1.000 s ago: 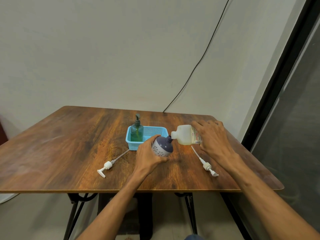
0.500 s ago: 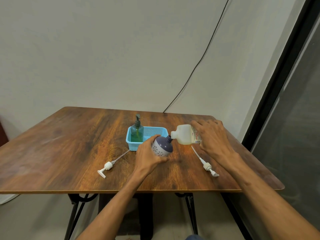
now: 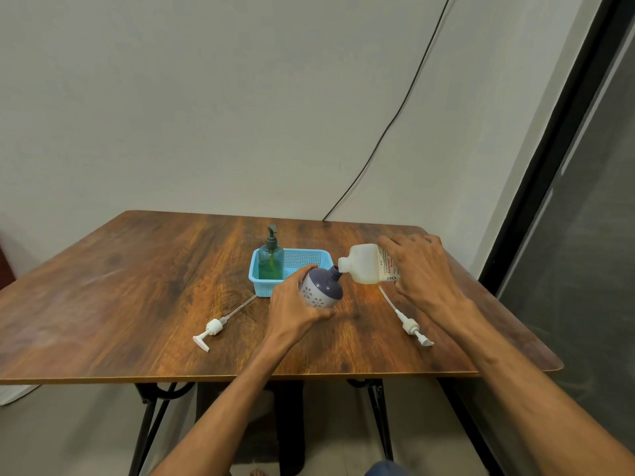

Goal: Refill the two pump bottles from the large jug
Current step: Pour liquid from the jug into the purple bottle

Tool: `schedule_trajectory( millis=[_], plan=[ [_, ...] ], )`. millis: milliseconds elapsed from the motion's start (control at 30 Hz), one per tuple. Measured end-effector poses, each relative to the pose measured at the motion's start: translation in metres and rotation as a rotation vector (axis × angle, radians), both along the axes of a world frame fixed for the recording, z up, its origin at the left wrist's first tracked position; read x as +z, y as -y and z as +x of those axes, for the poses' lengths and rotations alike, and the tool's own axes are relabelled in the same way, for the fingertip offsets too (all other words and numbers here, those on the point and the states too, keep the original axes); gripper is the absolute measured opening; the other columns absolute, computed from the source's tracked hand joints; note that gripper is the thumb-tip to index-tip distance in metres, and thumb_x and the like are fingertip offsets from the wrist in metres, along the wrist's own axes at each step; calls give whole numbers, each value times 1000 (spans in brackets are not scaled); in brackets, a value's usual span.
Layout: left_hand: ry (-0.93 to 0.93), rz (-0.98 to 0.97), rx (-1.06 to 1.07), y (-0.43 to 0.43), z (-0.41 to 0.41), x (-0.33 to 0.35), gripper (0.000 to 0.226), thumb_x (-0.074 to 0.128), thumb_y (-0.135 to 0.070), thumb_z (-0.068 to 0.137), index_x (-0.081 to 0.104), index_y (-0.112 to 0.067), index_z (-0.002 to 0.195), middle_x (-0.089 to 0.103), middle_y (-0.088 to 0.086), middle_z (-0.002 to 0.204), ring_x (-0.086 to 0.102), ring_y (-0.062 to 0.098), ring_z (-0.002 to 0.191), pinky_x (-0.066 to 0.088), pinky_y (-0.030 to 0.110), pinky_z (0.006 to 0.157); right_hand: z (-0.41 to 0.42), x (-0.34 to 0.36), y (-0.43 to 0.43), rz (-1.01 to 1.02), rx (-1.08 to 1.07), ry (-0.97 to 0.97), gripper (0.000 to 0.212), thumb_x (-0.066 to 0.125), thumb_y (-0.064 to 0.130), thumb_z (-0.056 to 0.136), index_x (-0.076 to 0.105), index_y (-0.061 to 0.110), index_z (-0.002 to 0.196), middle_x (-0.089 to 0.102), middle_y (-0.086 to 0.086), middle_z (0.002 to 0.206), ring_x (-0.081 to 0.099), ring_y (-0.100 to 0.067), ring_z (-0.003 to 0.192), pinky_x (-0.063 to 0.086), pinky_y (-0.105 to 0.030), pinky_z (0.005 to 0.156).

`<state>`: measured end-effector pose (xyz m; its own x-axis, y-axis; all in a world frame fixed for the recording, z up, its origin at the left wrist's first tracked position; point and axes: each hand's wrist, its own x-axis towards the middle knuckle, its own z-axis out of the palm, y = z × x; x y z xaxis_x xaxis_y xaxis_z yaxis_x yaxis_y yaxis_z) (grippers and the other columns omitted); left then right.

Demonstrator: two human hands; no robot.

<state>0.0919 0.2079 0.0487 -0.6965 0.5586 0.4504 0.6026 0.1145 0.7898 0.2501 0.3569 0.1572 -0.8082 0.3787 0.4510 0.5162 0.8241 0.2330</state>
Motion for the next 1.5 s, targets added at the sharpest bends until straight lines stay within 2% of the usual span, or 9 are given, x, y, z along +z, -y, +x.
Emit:
schedule_trajectory(
  millis=[400,767,933,1067,1233,1367,1500],
  plan=[
    [10,-3,-3,0,0,-1,81,89,-32,66,51,-13,135,61,6,129,58,20,117,41,22,96,0,1,2,-11,-2,11,66,73,23,80,44,29,140,58,-1,135,54,-27,121,35,-47,104],
    [-7,23,-2,1,1,0,83,91,-31,61,53,-14,133,63,5,126,58,16,113,40,19,92,1,2,2,-10,2,2,66,73,22,80,44,29,139,58,-1,134,54,-27,120,35,-47,104],
    [-21,30,-6,1,2,2,84,92,-31,58,54,-16,131,63,2,123,55,7,106,41,20,91,2,2,2,-13,-8,10,69,73,23,81,41,30,142,56,0,137,52,-27,123,33,-46,107],
    [-20,25,-9,1,0,1,86,92,-33,58,54,-14,132,63,3,124,58,11,109,44,21,93,3,1,2,7,-7,4,67,73,21,80,43,29,140,58,-1,135,52,-27,122,34,-47,105],
    [-14,33,-15,0,1,0,83,92,-31,60,54,-14,131,64,4,123,56,8,107,42,18,92,3,1,1,8,3,-8,67,73,19,79,44,29,138,59,-1,132,53,-27,120,35,-47,104],
    [10,29,-14,0,0,-1,83,91,-30,62,52,-14,133,62,5,126,58,15,113,42,22,95,3,2,1,9,7,-11,66,73,19,79,44,28,138,59,-1,131,53,-27,120,34,-47,104],
    [6,23,-10,-1,0,-1,83,91,-30,62,52,-14,134,62,4,126,56,11,111,42,22,95,4,3,2,14,4,-8,66,72,20,81,43,28,140,59,-1,130,54,-27,120,34,-47,105]
  ],
)
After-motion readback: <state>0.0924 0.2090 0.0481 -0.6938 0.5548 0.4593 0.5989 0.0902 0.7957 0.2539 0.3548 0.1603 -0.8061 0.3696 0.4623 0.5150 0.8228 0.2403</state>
